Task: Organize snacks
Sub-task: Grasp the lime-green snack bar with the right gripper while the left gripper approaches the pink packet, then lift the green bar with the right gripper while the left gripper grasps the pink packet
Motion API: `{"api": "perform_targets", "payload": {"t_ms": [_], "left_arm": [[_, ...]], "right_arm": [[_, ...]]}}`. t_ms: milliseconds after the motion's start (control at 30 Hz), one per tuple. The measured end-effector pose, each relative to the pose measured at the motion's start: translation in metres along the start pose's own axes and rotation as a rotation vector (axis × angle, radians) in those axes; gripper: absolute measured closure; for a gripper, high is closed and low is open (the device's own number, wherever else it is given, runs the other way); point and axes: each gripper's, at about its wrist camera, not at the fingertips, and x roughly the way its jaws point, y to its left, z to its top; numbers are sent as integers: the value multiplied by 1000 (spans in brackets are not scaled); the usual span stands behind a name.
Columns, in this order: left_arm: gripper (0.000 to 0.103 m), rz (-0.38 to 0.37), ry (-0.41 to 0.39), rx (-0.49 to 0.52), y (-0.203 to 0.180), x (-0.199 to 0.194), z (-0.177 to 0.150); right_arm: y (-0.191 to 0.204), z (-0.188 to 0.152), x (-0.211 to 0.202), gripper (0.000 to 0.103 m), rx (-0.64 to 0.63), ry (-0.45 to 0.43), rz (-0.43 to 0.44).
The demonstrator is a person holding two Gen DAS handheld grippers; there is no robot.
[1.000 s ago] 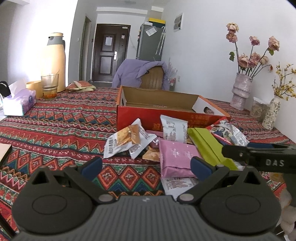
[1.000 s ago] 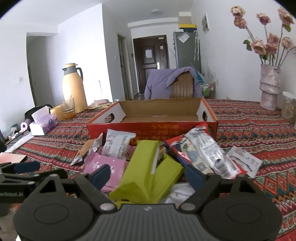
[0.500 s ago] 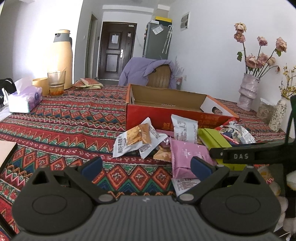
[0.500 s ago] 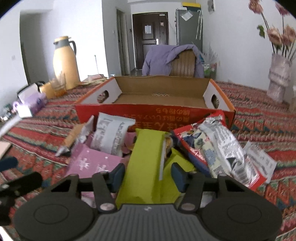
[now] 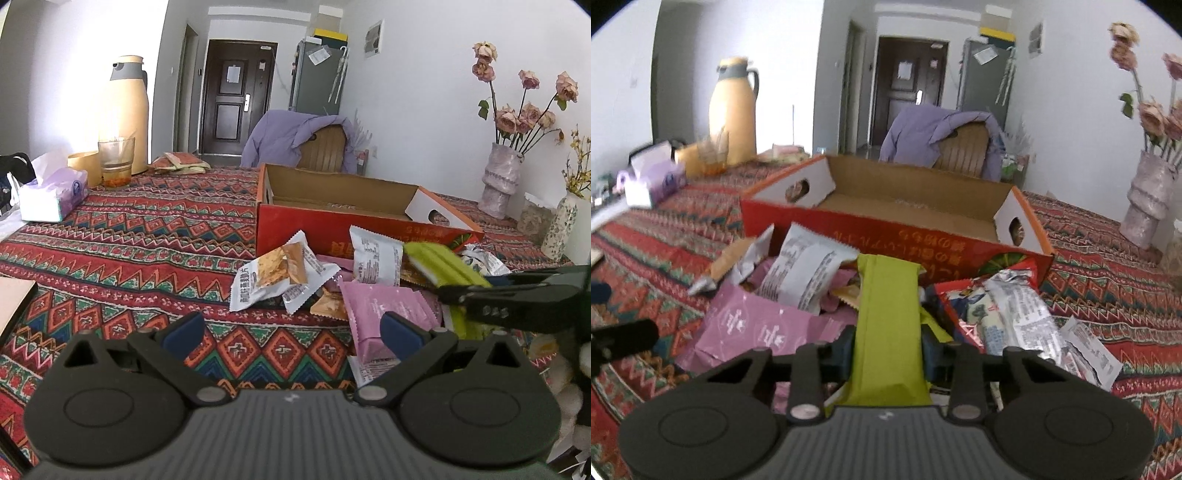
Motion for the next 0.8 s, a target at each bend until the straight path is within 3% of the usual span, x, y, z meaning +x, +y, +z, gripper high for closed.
{"api": "perform_targets", "payload": {"t_ms": [400,567,800], "left_arm": [[0,-49,79,56,-39,25,17],[0,-37,141,102,-70,46,23],[0,35,217,105,-91,71,22]], "right_arm": [[-22,-12,-54,69,52,-230,-24],[-35,-19,-58,69,86,-243,-36],[-51,-32,-49,69,137,-222,-28]]}}
